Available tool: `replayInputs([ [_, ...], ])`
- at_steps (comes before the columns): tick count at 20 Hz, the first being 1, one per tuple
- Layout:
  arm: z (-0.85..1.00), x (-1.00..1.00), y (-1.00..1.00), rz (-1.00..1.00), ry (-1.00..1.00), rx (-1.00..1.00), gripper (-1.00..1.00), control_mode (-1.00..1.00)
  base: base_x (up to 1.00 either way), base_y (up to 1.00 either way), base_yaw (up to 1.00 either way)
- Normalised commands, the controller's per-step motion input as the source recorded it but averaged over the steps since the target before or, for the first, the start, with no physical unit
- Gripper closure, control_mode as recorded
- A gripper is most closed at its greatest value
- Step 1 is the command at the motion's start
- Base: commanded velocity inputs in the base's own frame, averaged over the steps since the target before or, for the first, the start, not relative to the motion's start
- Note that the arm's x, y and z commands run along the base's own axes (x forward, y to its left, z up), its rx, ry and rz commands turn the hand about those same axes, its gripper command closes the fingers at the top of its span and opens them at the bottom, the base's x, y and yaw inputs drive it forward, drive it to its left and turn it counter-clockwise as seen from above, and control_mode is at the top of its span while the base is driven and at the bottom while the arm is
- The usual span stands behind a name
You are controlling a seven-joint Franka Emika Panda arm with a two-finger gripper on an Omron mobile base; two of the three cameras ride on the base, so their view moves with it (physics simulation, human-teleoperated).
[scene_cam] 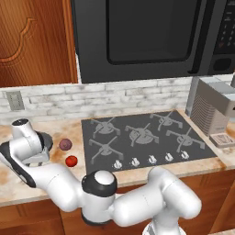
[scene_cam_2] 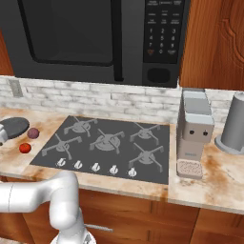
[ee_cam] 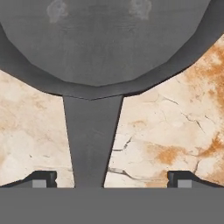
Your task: Place the pan on the front left burner on the stove. Then place the tomato and the onion in the pan and turn on the front left burner.
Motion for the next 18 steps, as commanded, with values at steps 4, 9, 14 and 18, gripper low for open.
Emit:
replayInputs([
  [4,-0.17,0.17,0.13,0.00,-0.01,0.00,-1.00,-1.00,0.00,0.00,0.00],
  [9,-0.20,0.13,0.08,0.00,0.00,0.00,-1.00,-1.00,0.00,0.00,0.00],
  [14,-0.25,0.10,0.00,0.00,0.00,0.00,-1.00,-1.00,0.00,0.00,0.00],
  [18,-0.25,0.11,0.03,0.00,0.00,0.00,-1.00,-1.00,0.00,0.00,0.00],
])
